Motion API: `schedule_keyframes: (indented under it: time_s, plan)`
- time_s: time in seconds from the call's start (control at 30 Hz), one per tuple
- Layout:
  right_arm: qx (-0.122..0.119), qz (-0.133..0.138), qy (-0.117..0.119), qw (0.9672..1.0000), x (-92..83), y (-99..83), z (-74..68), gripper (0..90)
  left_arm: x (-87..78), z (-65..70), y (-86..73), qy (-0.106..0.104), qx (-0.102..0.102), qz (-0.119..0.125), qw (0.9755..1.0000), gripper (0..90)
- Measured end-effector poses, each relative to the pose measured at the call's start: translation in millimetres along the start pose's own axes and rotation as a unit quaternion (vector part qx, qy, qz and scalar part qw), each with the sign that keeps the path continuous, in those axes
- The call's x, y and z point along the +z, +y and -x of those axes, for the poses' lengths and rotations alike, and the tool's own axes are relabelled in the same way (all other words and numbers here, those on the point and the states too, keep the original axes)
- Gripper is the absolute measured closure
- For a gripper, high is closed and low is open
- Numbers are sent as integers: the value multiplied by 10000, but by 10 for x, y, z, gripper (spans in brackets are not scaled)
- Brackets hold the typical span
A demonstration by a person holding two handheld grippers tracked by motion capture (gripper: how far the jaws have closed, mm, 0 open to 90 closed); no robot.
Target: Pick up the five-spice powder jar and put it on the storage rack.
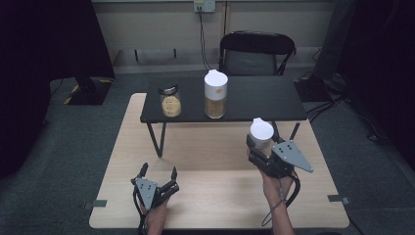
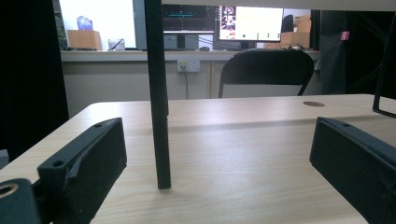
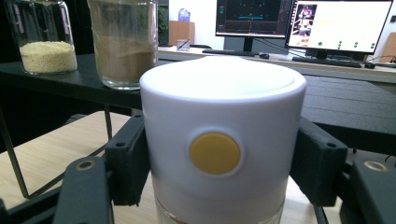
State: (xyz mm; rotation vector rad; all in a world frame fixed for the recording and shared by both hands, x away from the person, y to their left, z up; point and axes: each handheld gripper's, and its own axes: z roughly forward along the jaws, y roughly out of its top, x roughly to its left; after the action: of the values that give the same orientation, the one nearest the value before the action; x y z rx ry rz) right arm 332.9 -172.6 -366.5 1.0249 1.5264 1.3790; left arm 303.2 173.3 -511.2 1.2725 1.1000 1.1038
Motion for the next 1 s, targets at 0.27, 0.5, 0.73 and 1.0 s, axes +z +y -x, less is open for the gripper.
schedule_keyframes:
  time_s: [0.27, 0.5, 0.73, 1.0]
  plan:
    - [71, 12, -6, 10000, 21, 108, 27, 302, 0, 0, 0, 0, -1, 0, 10000, 34]
    - [53, 59, -35, 10000, 34, 235, 33, 302, 0, 0, 0, 1, -2, 0, 10000, 34]
    - [67, 32, -19, 10000, 66, 313, 42, 302, 0, 0, 0, 2, -2, -1, 10000, 34]
    - [22, 55, -23, 10000, 70, 419, 56, 303, 0, 0, 0, 2, -2, -1, 10000, 34]
